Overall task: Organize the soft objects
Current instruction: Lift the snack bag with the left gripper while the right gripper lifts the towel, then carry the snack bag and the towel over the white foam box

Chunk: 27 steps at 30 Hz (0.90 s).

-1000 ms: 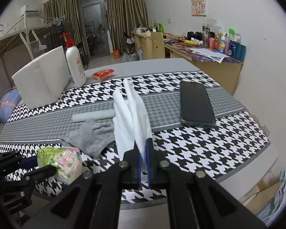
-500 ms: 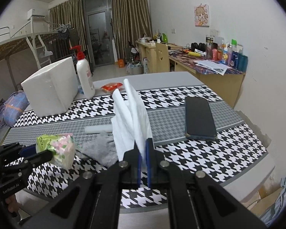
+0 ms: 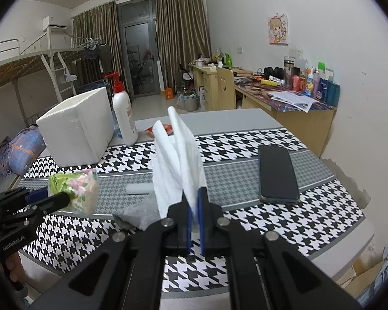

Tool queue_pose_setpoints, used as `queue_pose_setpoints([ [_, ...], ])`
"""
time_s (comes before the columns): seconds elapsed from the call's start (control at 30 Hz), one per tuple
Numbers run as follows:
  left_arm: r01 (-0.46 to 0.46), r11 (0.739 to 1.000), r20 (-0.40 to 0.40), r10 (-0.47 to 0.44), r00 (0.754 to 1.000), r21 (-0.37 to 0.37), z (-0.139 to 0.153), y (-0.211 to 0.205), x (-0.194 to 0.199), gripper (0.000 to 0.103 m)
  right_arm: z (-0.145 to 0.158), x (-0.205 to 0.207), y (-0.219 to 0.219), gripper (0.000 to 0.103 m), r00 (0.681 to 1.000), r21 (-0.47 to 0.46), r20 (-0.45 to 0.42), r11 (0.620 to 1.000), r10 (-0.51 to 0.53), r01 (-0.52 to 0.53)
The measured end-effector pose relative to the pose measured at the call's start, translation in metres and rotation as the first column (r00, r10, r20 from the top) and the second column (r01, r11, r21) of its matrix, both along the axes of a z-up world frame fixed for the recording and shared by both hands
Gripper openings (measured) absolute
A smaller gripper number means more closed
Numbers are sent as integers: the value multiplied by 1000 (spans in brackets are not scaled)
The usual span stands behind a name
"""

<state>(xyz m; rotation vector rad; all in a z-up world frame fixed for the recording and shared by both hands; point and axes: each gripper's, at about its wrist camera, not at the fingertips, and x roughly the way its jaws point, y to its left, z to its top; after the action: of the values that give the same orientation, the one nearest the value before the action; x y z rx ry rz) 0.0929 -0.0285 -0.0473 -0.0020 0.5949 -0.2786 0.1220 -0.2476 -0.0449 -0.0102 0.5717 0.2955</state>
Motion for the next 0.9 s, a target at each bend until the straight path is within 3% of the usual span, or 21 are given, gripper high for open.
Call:
queue_pose_setpoints([
  [0.9,-124,992,91,124,988,-2,35,45,-2,28,24,5,47,7,991,2,56,993,119,-119],
])
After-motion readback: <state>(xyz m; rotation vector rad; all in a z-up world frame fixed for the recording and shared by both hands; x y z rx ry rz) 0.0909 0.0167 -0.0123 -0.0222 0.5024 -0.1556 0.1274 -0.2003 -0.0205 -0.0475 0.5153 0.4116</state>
